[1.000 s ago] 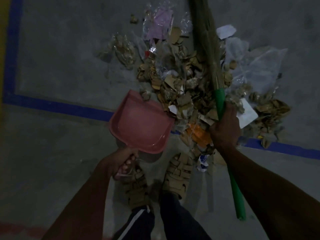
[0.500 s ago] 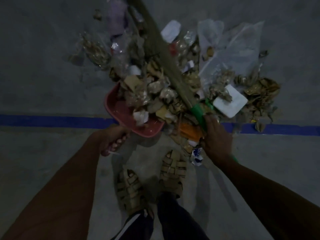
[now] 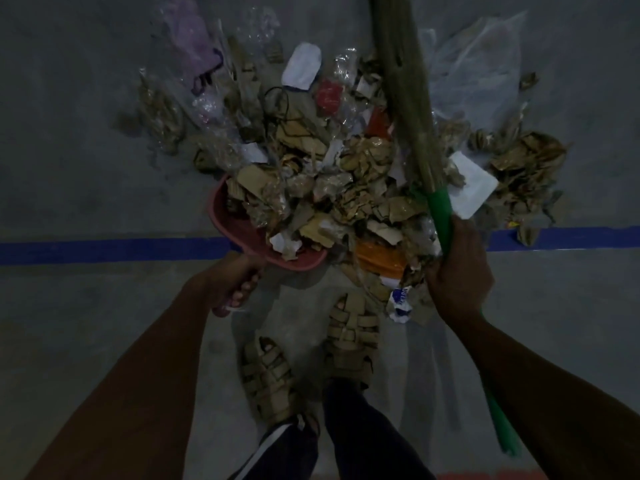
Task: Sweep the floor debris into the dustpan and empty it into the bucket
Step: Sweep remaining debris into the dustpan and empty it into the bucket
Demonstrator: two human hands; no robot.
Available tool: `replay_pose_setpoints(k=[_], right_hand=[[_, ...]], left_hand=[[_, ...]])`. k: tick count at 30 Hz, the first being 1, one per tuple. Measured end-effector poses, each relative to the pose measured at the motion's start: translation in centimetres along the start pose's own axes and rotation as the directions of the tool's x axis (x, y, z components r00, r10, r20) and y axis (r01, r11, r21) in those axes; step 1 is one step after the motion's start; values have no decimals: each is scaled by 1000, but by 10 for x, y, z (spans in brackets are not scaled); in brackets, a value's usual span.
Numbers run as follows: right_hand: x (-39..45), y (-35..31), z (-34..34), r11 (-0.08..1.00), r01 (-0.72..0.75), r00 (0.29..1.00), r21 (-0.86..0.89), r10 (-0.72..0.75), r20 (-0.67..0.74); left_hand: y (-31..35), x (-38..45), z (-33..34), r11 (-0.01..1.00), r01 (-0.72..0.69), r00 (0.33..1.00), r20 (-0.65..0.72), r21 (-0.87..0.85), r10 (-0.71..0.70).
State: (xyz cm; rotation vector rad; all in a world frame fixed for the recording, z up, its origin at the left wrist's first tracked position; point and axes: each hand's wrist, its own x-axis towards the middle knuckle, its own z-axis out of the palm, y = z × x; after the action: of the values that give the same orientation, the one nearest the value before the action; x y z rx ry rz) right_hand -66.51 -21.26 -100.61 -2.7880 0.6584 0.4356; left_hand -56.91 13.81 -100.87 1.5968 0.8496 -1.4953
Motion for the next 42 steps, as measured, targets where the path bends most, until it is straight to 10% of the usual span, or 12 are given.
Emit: replay_pose_setpoints(k=[10,21,42], right_hand=[[-37,-18,5,993,112,969,36,-117,218],[-53,-39,-52,985,141,978,96,-154,144],[-251,-174,-420,904,399,906,156,-415,84]], left_hand=[[14,-14,8,997,-83,996,42,-7,83],[30,-82,23,984,-149,988,37,-96,153],[-60,-540,-26,870,-295,955,-101,-396,277]])
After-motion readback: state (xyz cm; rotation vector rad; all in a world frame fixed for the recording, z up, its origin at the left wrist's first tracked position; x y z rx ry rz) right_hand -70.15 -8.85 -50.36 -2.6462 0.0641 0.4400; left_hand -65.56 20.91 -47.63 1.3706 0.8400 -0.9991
